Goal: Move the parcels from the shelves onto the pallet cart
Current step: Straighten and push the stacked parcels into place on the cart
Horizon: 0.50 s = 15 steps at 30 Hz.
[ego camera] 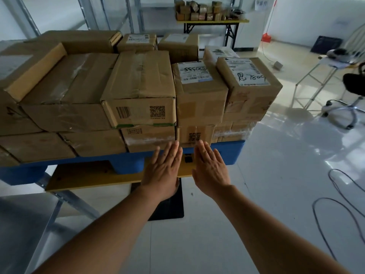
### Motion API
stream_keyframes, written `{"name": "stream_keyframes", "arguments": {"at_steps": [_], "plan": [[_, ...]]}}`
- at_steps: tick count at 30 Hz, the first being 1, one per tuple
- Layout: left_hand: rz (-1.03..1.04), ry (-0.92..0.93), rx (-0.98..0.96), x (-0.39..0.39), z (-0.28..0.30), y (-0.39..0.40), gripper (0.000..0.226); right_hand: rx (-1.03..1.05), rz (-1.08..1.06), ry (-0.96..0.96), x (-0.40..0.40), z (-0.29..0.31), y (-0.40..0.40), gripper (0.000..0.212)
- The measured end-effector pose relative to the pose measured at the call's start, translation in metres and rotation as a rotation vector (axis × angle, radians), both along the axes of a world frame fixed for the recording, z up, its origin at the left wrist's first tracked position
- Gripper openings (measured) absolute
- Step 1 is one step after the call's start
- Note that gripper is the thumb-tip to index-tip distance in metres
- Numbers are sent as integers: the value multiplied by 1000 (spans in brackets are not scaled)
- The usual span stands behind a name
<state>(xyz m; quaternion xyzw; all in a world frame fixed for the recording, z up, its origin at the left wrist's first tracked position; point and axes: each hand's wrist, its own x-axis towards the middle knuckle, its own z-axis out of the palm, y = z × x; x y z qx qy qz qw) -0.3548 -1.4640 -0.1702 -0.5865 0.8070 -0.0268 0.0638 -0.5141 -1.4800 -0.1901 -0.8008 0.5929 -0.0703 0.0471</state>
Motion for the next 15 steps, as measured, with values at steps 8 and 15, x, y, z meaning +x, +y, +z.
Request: {"name": "stream_keyframes", "arguments": {"at_steps": [8,15], "plan": [[-32,-86,0,-19,4,-18,82,-1,56,-2,-7,-2,-15,73],[-2,61,-107,5,-15,5,83,-4,140,-1,-6,-3,-2,74]]}}
